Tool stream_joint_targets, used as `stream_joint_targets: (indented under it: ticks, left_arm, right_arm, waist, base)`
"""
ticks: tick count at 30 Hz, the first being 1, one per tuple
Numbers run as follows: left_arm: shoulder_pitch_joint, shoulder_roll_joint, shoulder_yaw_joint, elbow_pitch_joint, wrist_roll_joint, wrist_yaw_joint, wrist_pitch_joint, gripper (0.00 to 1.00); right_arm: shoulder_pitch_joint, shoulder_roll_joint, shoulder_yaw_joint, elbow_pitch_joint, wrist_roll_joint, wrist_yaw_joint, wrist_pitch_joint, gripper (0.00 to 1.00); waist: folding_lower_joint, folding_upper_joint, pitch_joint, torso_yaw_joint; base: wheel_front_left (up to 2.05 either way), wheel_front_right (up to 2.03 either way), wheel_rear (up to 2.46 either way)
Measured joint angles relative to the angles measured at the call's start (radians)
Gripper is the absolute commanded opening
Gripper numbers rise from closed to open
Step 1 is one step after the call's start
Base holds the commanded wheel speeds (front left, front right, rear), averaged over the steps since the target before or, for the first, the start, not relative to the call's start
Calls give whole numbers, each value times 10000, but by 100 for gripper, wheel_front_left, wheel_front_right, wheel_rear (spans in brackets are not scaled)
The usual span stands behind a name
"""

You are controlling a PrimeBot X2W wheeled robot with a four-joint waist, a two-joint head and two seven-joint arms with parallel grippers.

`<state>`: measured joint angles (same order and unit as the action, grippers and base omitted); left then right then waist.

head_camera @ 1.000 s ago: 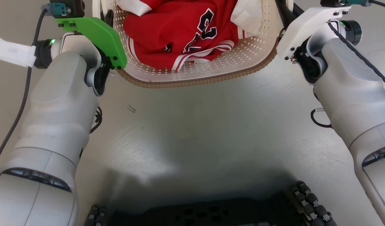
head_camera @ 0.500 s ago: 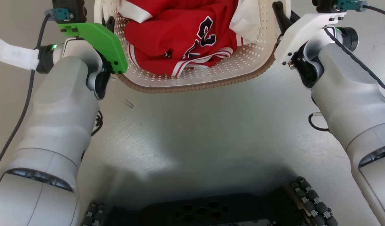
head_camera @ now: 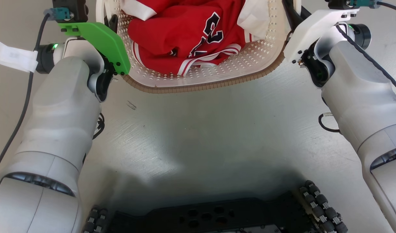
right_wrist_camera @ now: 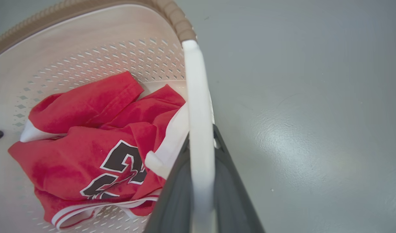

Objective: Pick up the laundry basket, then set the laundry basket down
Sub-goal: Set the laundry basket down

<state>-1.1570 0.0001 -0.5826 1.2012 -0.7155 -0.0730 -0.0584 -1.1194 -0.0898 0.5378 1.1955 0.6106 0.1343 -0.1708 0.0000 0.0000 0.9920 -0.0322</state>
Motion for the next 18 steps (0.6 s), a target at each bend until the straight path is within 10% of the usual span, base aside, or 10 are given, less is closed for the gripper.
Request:
stream_joint_targets:
  ticks: [15,16,17,18]
  left_arm:
    - [-112,-50,107,163,-94,-150,17,0]
    - [-114,-58,115,169,-157,-165,65,45]
    - [-129,-56,73,186,-157,-234,224,100]
    - [-133,-10,84,222,-157,-234,209,100]
  right_arm:
    - [-93,0,115,117,0,4,-44,0]
    - [-100,4,167,119,-8,6,-42,100]
    - [-106,-10,205,121,-50,-8,-48,100]
    - [-124,-77,236,157,-88,-33,-44,100]
  waist:
    - [0,0,5,26]
    - [0,0,5,29]
    - [0,0,4,33]
    - [0,0,3,38]
  base:
    - [0,0,0]
    - [0,0,0]
    - [0,0,0]
    - [0,0,0]
